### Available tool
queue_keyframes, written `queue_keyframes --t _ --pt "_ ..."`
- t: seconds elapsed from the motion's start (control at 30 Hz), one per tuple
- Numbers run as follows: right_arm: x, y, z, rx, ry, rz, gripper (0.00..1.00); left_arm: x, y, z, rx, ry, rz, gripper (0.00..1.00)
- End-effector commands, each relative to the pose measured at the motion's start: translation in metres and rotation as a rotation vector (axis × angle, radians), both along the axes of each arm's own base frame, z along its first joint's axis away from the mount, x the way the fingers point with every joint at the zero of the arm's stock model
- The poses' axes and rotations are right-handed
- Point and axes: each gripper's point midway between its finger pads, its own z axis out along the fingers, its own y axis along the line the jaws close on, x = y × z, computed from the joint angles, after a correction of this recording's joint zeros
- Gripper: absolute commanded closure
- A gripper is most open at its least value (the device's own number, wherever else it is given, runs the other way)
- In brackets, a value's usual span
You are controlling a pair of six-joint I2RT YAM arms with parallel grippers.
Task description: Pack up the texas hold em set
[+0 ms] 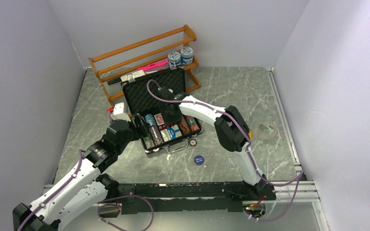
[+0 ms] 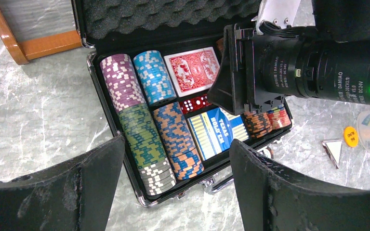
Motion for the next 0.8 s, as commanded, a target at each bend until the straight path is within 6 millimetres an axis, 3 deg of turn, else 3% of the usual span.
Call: queue_keyframes --t 0.0,0.4,0.63,0.77 --pt "0.007 0.004 0.012 0.03 -0.033 0.002 0.57 0.004 0.0 0.01 -0.01 -0.025 0.01 0.15" --pt "0.009 0.008 0.034 0.059 -0.058 0.021 0.52 0.004 -0.001 0.009 -0.011 -0.024 0.007 0.15" --pt "0.007 0.009 0.032 0.064 -0.053 0.036 0.53 0.005 -0.002 0.01 -0.01 -0.024 0.005 0.15" --pt "0.007 0.01 0.033 0.069 -0.055 0.04 0.6 0.004 -0.002 0.01 -0.011 -0.024 0.005 0.15"
